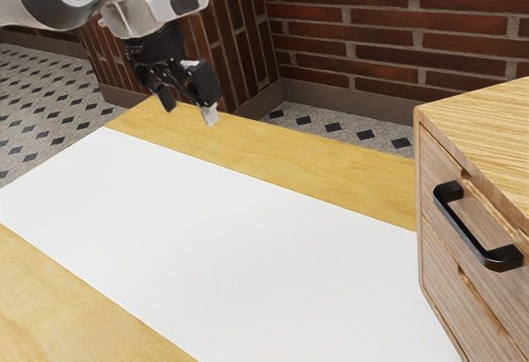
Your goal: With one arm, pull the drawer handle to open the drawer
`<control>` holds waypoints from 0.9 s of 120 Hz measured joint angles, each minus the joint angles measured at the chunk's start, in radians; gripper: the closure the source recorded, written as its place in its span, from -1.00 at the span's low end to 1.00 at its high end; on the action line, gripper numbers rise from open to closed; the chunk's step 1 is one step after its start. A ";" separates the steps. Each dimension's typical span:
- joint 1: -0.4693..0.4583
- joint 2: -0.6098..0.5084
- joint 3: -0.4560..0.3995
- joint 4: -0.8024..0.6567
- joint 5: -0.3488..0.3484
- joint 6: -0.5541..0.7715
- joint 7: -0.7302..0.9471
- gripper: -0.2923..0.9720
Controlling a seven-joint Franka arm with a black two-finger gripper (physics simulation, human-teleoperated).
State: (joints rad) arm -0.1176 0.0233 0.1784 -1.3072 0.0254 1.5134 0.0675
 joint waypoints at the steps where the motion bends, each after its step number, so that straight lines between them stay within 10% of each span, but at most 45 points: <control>1: 0.004 0.000 0.000 0.000 0.000 -0.001 0.002 -0.51; 36: 0.213 -0.080 -0.100 0.137 0.057 -0.081 -0.018 -0.51; 64: 0.009 -0.084 -0.144 0.135 0.025 -0.130 -0.130 -0.50; 86: 0.099 -0.407 -0.210 -0.420 -0.148 0.117 -0.193 -0.50; 108: 0.183 -0.477 -0.376 -0.594 -0.287 0.355 -0.294 -0.50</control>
State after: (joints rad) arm 0.0653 -0.4541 -0.1976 -1.9009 -0.2614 1.8683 -0.2267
